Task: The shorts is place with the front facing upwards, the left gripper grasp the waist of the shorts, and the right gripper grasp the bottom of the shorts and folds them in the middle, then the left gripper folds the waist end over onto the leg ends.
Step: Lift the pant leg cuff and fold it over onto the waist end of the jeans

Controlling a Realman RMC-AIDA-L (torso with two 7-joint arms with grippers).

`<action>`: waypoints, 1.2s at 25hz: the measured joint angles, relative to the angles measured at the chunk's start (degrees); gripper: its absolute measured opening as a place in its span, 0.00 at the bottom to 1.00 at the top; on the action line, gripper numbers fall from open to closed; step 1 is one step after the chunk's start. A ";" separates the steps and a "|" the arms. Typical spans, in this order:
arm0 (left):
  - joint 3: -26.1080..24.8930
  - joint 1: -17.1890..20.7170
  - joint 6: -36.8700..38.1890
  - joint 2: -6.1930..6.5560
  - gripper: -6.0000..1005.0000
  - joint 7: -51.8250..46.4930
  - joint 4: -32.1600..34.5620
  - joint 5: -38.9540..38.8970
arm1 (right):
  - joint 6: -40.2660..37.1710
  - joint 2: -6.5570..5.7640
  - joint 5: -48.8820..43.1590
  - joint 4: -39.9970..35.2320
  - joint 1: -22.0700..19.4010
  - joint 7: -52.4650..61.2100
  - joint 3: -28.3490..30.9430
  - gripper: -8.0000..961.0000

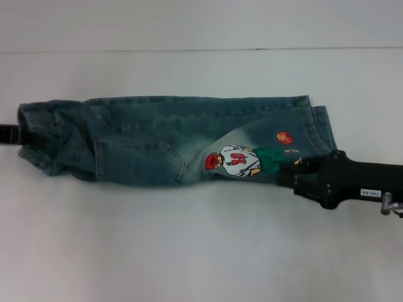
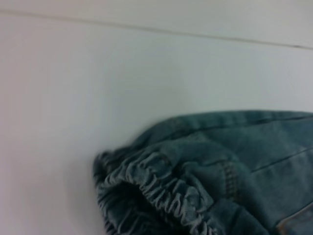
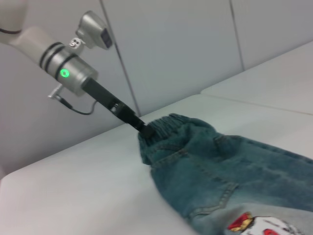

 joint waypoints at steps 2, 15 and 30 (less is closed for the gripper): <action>-0.07 -0.53 2.37 0.01 0.04 -0.27 2.18 -0.71 | 1.80 0.14 1.59 0.95 0.00 -0.05 0.23 0.41; -0.03 -9.67 12.18 1.05 0.04 -1.80 7.54 -4.45 | 22.33 1.51 20.00 18.53 4.84 -14.01 0.26 0.02; 2.05 -19.89 15.16 2.02 0.05 -4.29 8.30 -7.83 | 33.47 2.38 35.92 41.26 10.69 -49.84 13.87 0.01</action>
